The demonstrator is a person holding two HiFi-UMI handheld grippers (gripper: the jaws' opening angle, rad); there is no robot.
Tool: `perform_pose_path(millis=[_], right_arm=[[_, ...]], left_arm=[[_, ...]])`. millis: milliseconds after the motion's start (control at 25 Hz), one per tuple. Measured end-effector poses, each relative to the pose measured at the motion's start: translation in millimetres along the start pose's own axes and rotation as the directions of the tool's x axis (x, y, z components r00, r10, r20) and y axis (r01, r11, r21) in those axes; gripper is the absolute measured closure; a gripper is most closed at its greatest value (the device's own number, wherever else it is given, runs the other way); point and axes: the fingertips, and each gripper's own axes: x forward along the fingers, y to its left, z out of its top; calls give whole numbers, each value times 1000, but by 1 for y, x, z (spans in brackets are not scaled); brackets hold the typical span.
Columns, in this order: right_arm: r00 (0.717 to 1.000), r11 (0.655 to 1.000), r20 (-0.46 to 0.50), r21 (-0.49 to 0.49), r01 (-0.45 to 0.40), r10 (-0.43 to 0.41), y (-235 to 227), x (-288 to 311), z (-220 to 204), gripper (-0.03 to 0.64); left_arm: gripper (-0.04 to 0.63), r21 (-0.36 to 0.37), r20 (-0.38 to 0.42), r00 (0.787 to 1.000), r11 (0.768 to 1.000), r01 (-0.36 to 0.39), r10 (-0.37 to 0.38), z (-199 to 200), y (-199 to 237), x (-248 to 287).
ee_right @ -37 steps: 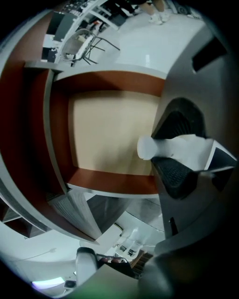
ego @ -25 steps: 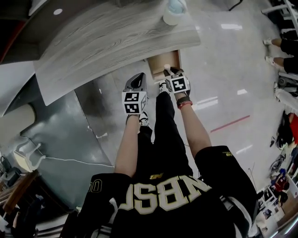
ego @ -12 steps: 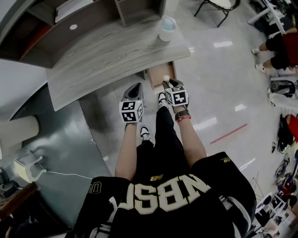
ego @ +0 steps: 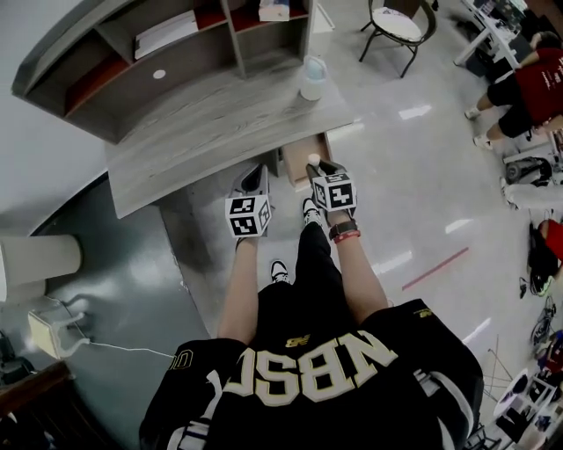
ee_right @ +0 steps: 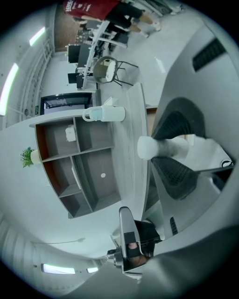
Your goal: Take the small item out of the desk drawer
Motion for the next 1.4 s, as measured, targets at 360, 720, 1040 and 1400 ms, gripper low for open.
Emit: perform_pose_path(millis=[360, 720, 1040, 1400], right_arm=[[992, 1000, 125, -8, 1, 0, 29, -46, 38, 488], [958, 996, 285, -84, 42, -16, 46, -95, 93, 488], [885, 991, 465, -97, 96, -40, 53, -142, 140, 488], [800, 977, 599, -138, 162, -48, 67, -183, 169, 488]], left_arm=[[581, 88, 79, 996, 995, -48, 41, 42, -2, -36], [581, 115, 191, 981, 992, -58, 35, 99, -7, -71], [581, 117, 281, 959, 991, -61, 26, 134, -8, -93], [581, 133, 372, 928, 988, -82, 27, 165, -17, -117]])
